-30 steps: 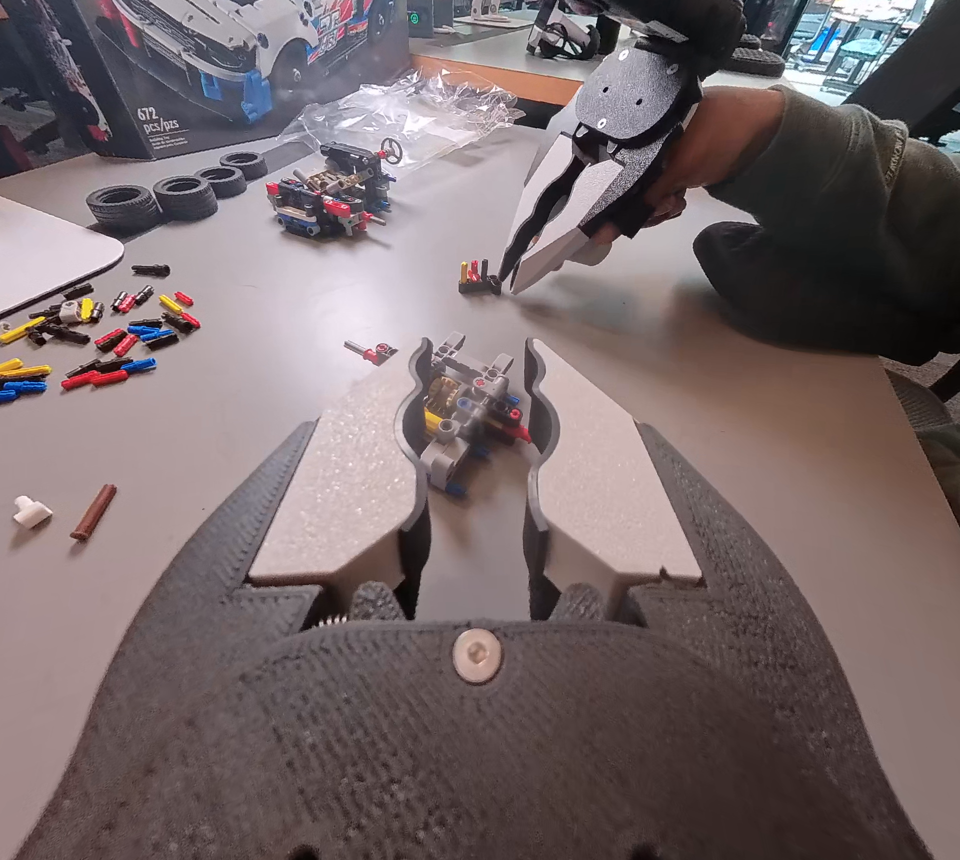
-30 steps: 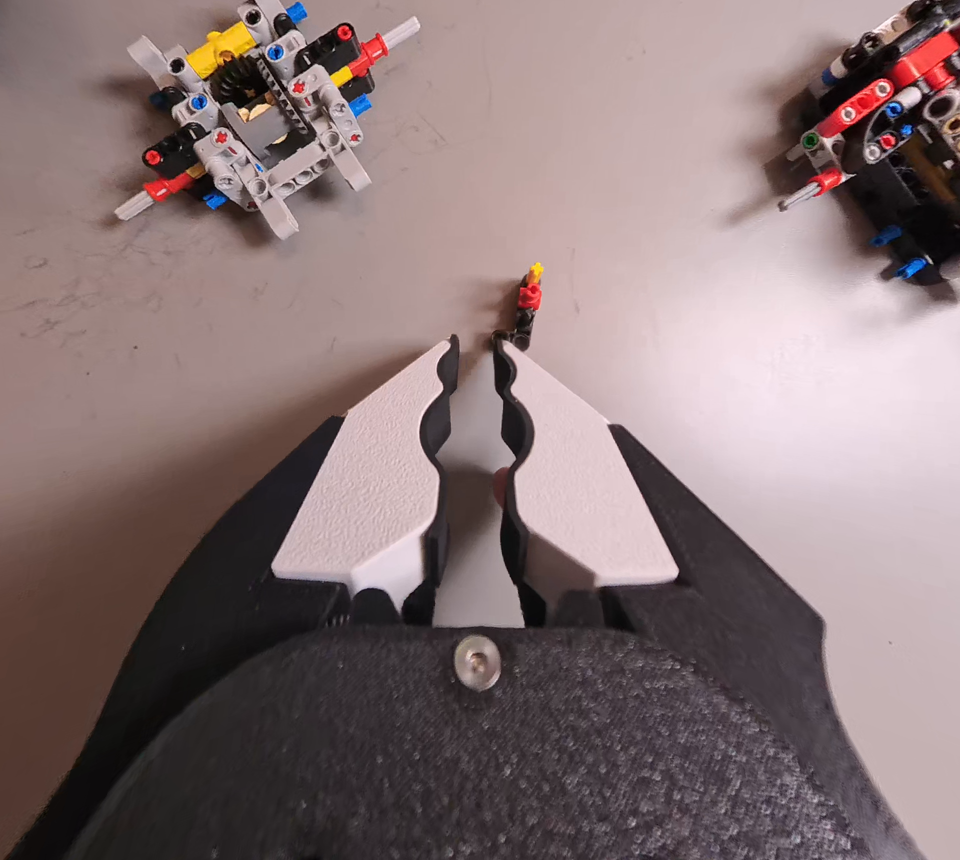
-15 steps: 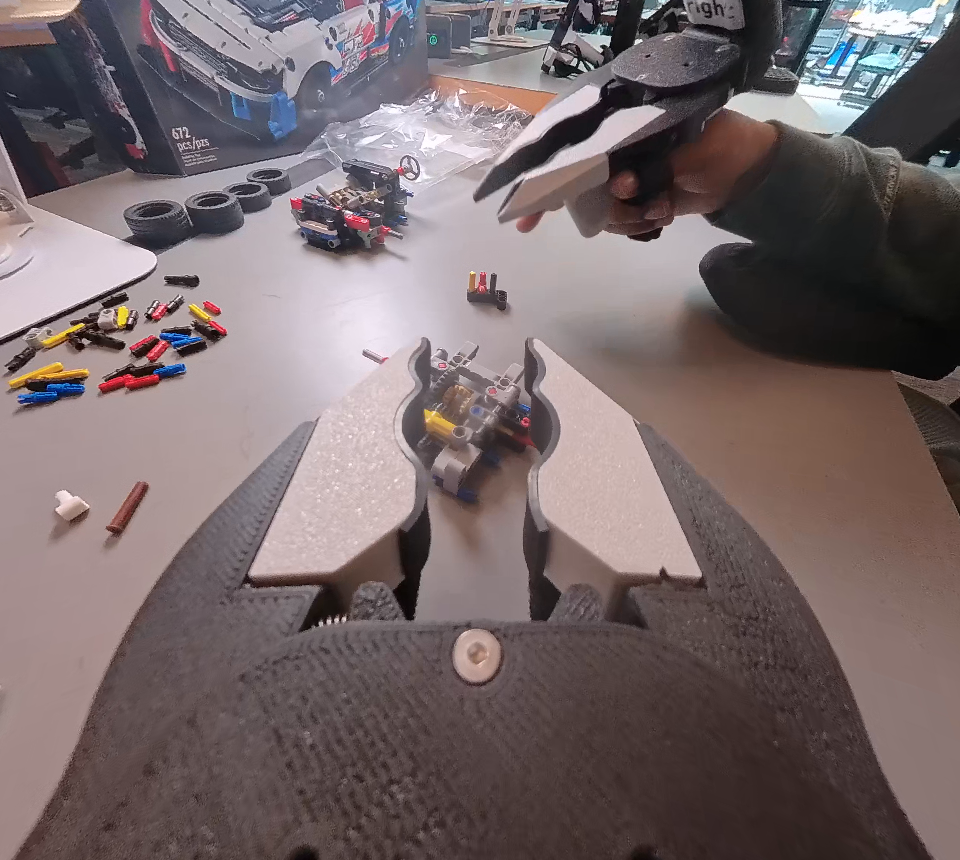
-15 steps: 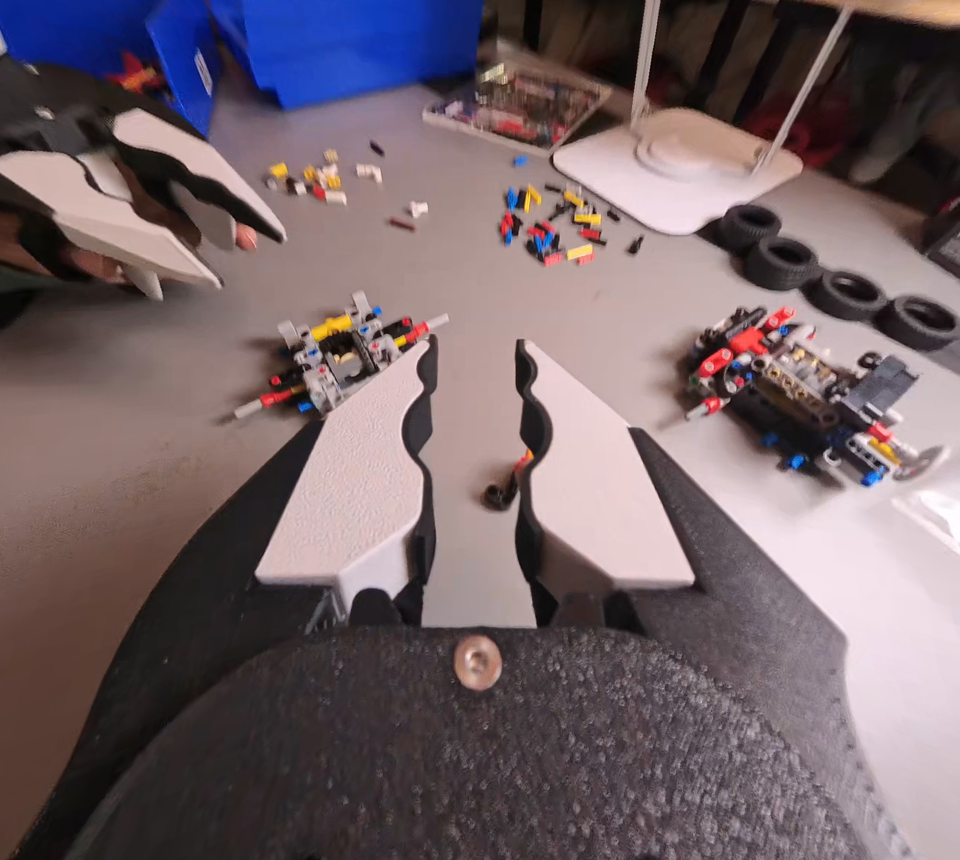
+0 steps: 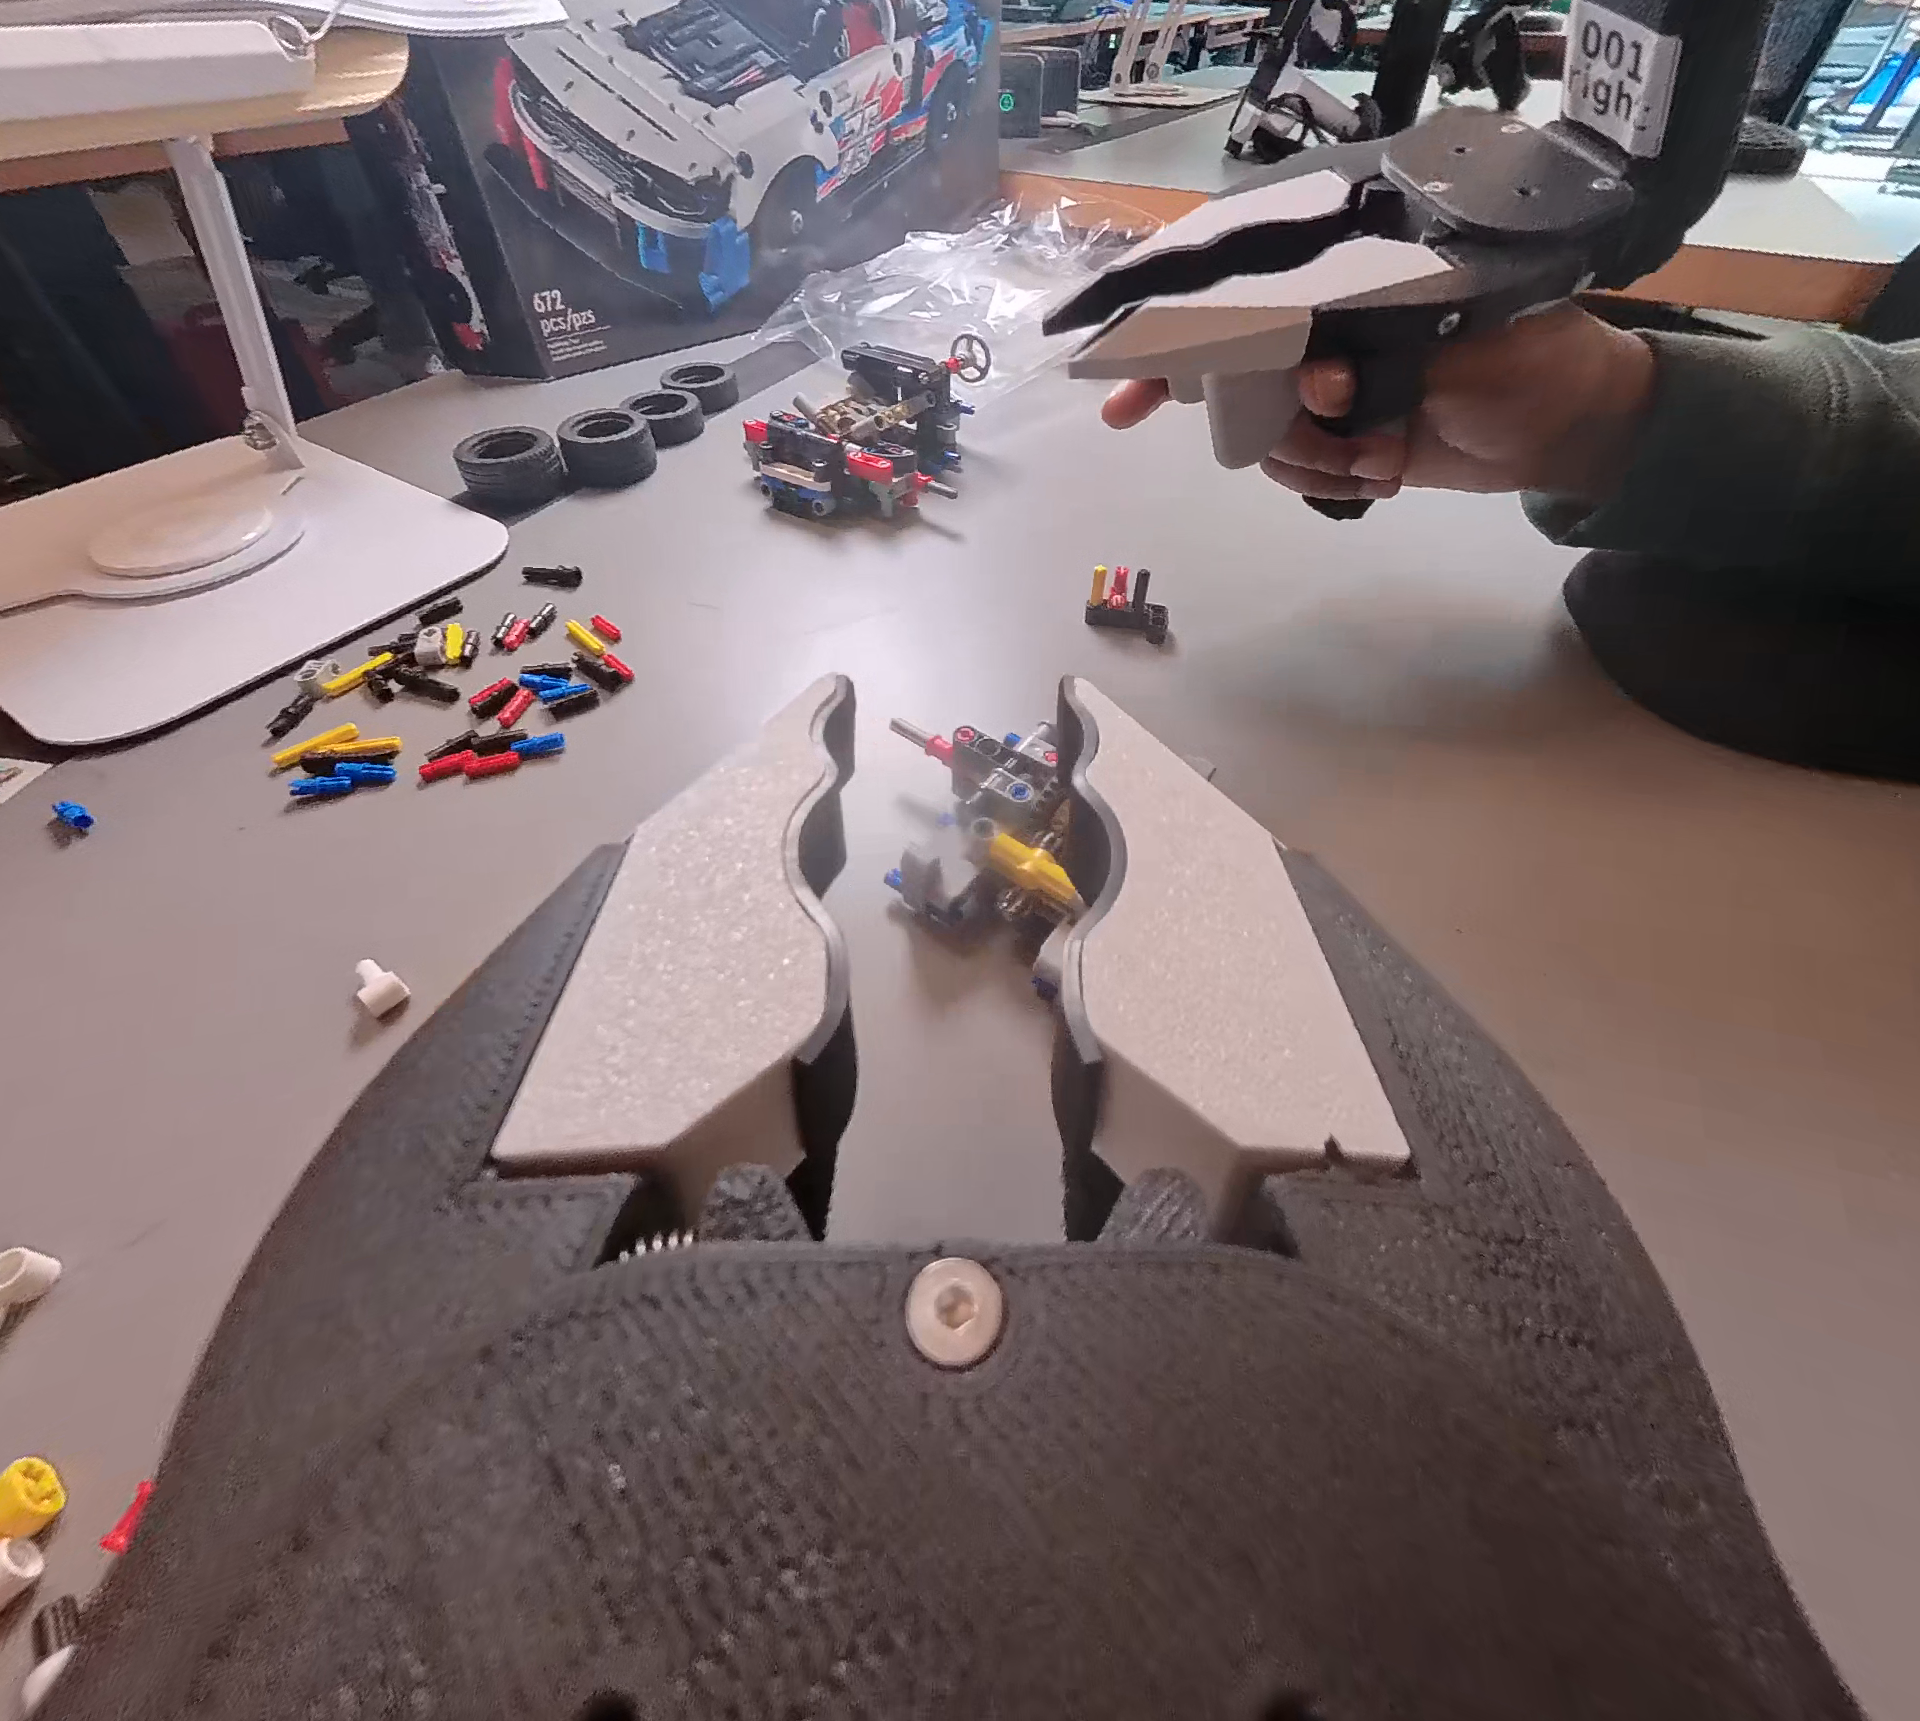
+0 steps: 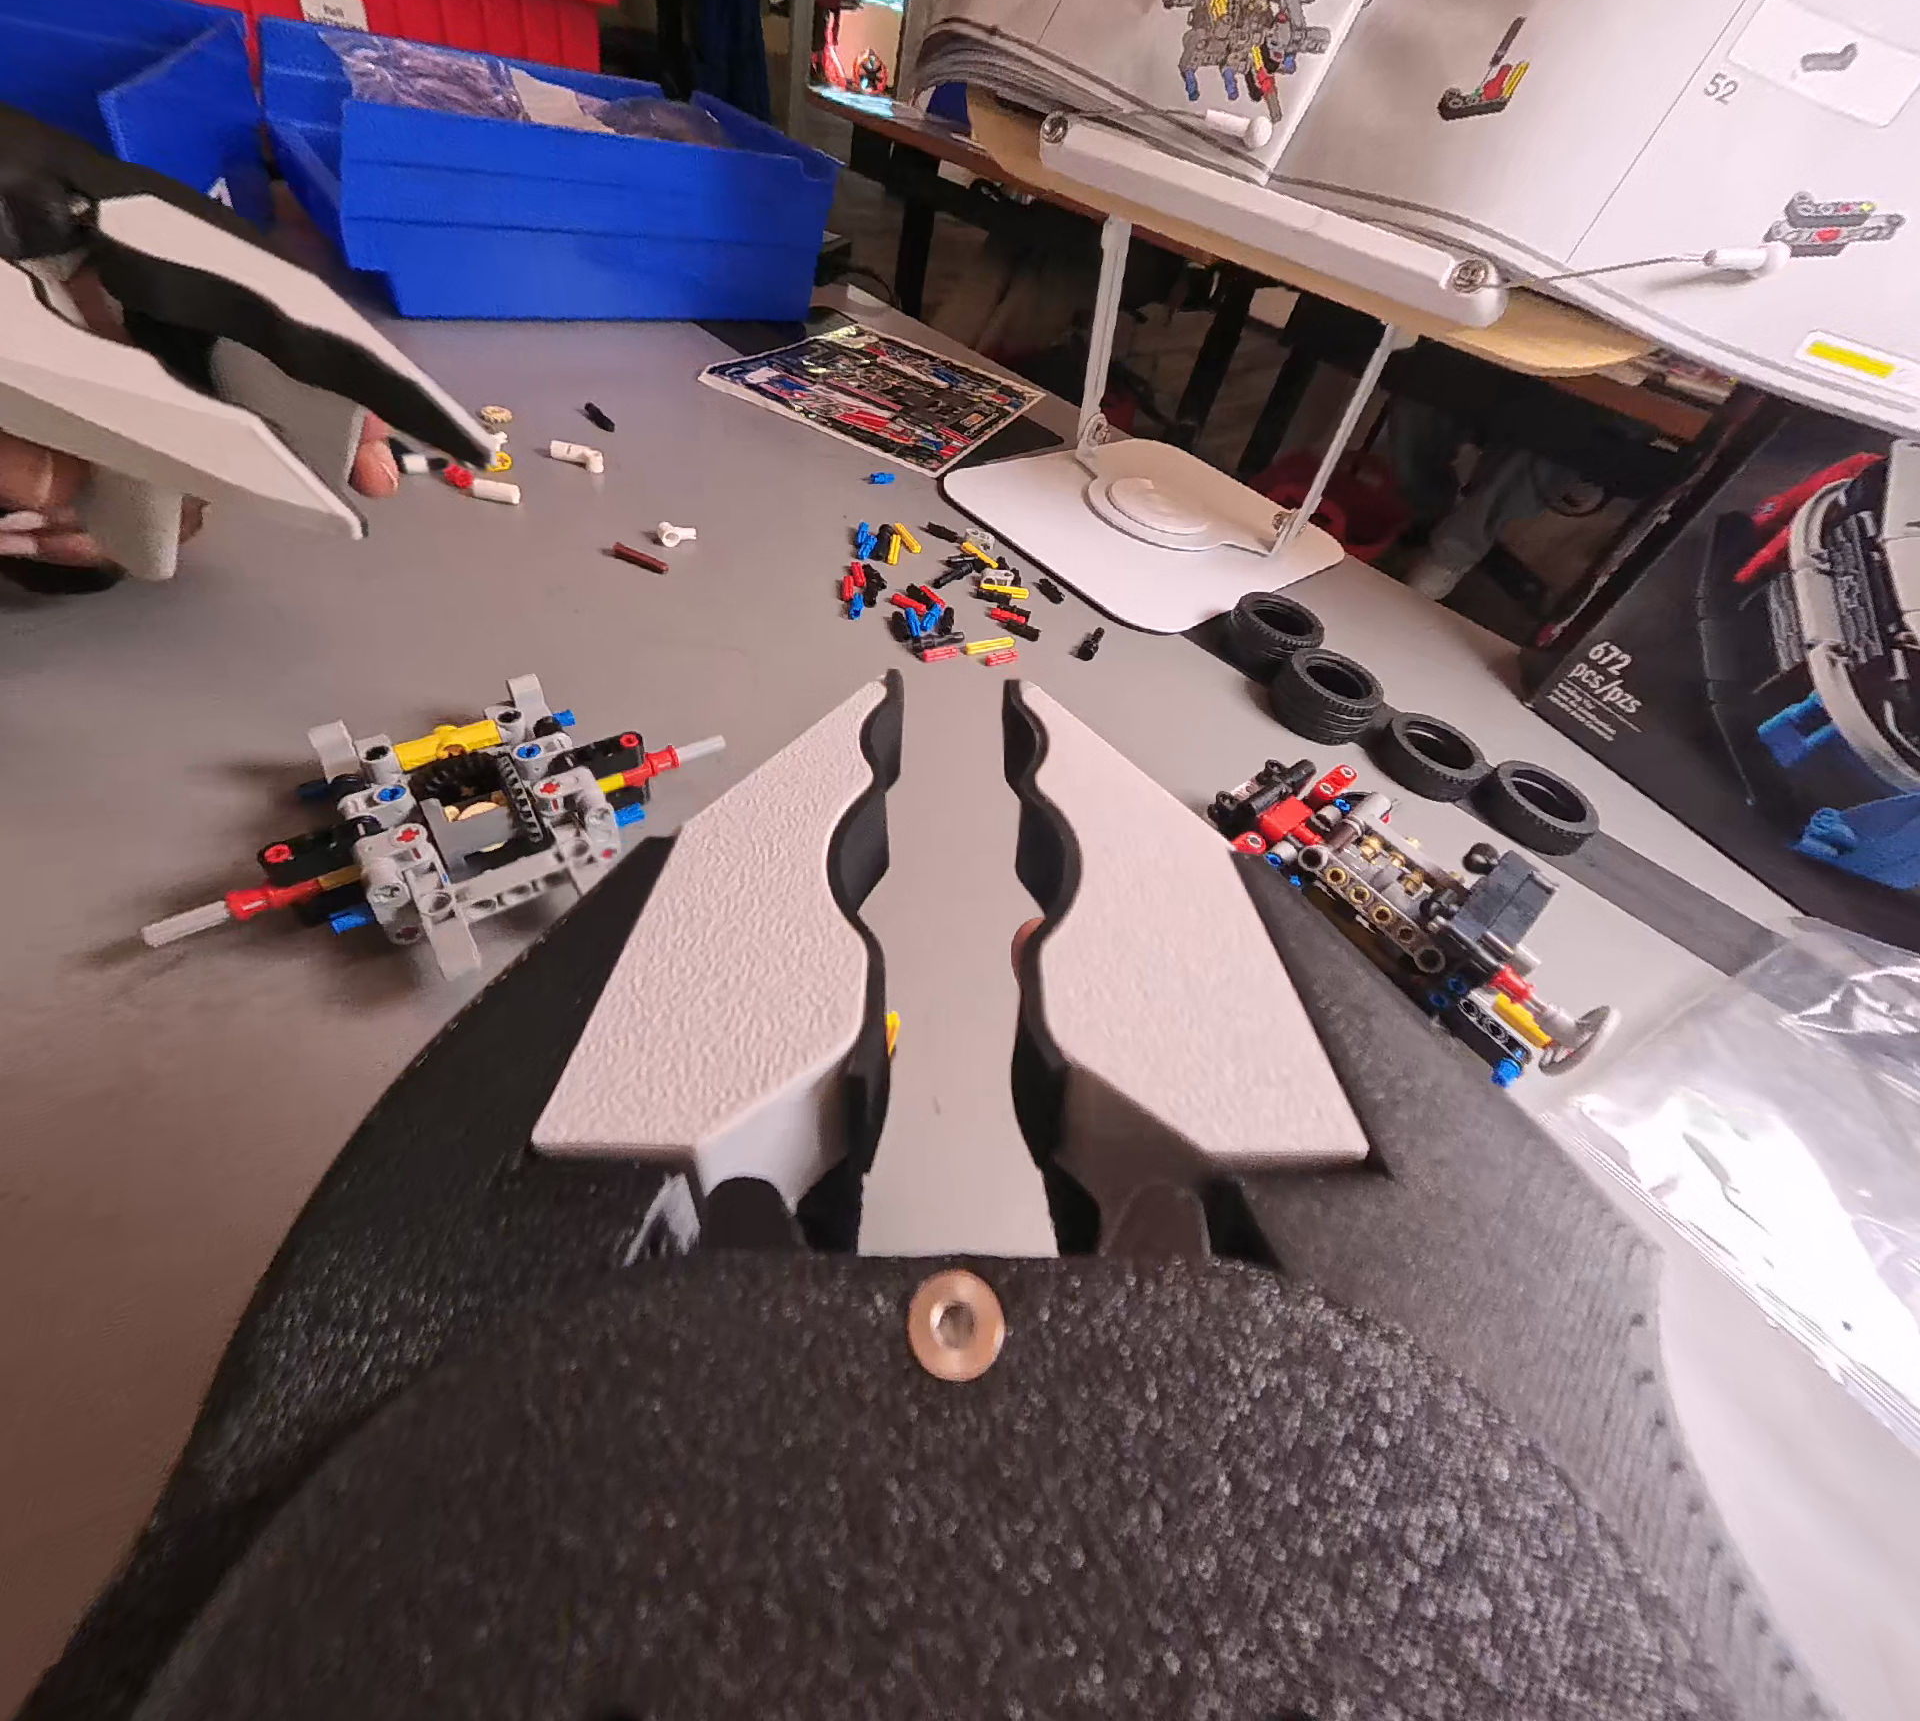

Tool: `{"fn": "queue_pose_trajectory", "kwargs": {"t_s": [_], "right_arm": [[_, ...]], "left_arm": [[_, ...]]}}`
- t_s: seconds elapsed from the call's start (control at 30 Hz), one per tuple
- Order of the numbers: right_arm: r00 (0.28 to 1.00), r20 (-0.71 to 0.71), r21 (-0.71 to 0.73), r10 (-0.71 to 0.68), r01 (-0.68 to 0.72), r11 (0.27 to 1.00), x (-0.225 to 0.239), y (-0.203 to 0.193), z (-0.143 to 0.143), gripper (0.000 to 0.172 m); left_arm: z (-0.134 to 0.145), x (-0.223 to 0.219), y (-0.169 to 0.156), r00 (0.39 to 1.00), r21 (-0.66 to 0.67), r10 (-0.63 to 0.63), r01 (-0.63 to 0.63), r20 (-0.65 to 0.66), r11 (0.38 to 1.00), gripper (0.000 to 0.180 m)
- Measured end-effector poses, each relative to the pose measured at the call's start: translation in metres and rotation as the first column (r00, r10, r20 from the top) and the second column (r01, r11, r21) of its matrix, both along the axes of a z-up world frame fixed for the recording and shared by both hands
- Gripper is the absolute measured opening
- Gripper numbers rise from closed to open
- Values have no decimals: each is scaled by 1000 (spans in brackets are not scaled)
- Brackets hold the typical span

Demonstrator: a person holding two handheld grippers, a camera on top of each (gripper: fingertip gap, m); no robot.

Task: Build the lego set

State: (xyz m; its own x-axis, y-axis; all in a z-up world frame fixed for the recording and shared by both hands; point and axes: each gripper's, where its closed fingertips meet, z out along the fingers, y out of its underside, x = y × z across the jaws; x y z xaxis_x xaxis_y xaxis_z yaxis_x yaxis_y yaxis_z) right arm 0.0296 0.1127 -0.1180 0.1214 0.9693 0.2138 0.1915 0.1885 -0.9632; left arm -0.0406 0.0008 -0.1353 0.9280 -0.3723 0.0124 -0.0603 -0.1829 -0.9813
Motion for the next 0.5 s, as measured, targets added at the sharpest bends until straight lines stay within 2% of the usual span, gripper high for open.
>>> {"fn": "queue_pose_trajectory", "kwargs": {"t_s": [0.1, 0.27, 0.5], "right_arm": [[1000, -5, 29, -3, 4, 1000, 4, -3, -4, 16], [998, -58, -53, 11, -14, 999, 11, -13, 0, 16], [998, -66, -80, -12, 6, 997, 7, -10, -5, 15]], "left_arm": [[1, -2, -3, 1000, 7, 14, -14, 19, 1000, 38], [5, -9, -9, 998, 47, 59, -58, -5, 997, 41], [5, -22, -6, 995, 58, 99, -100, 19, 993, 48]]}}
